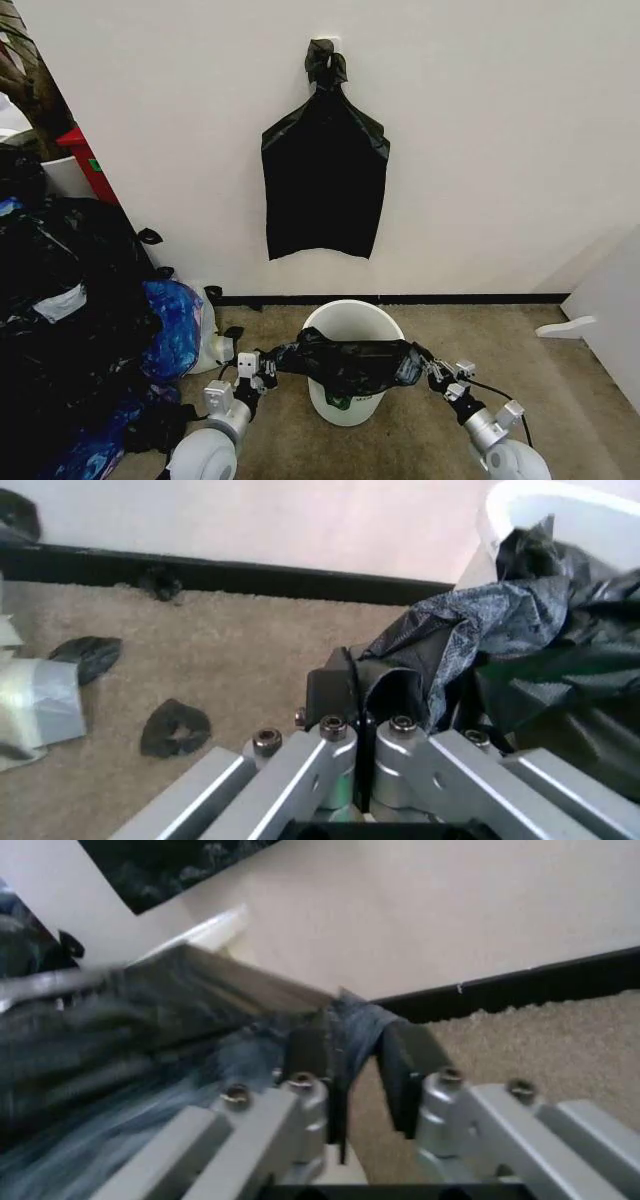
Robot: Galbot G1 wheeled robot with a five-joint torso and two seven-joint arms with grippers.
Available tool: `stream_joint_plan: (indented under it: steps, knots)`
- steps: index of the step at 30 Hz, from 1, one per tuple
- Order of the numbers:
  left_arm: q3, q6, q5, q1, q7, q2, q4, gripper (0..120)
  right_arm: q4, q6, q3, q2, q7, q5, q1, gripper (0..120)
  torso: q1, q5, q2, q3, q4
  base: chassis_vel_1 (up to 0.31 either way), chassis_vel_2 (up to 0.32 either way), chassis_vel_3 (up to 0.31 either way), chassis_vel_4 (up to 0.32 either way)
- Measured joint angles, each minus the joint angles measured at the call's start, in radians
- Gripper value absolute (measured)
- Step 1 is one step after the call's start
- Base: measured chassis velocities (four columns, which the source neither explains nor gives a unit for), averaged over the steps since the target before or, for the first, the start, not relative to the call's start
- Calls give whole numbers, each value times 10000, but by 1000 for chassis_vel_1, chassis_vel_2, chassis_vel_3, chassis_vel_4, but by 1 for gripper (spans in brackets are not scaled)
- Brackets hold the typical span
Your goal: Place the garbage bag over the trash bin.
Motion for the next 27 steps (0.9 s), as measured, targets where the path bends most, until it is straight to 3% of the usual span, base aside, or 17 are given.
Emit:
stream_joint_plan:
  steps: [3,4,6,13,15,20,27]
  knots:
    - [-67,71,98,90,-170,-29,-49,1,154,52,65,-105,-37,-35,-247,29,0,2,0,1,2,0,0,0,0]
    - [-108,77,117,137,-191,-28,-106,8,241,77,120,-164,-81,-28,-383,34,0,0,-1,0,1,0,0,0,0]
    - [-127,77,127,164,-190,-23,-138,10,285,91,148,-192,-106,-13,-447,36,0,0,-1,0,1,0,0,0,0]
    - [-351,-58,142,532,78,134,-551,41,745,245,404,-452,-209,327,-1067,68,0,0,-1,-1,0,0,0,0,0]
    - [-376,-85,141,608,119,145,-598,43,774,281,425,-478,-222,366,-1145,69,-1,0,-1,-1,0,0,0,0,0]
    - [-495,-188,166,1442,752,292,-891,65,888,489,569,-688,-469,760,-1667,92,-2,-1,-1,-1,0,0,0,0,0]
    - [-574,-458,168,2026,1313,352,-994,88,999,638,649,-746,-692,1035,-1974,100,-2,-1,0,-1,0,0,0,0,0]
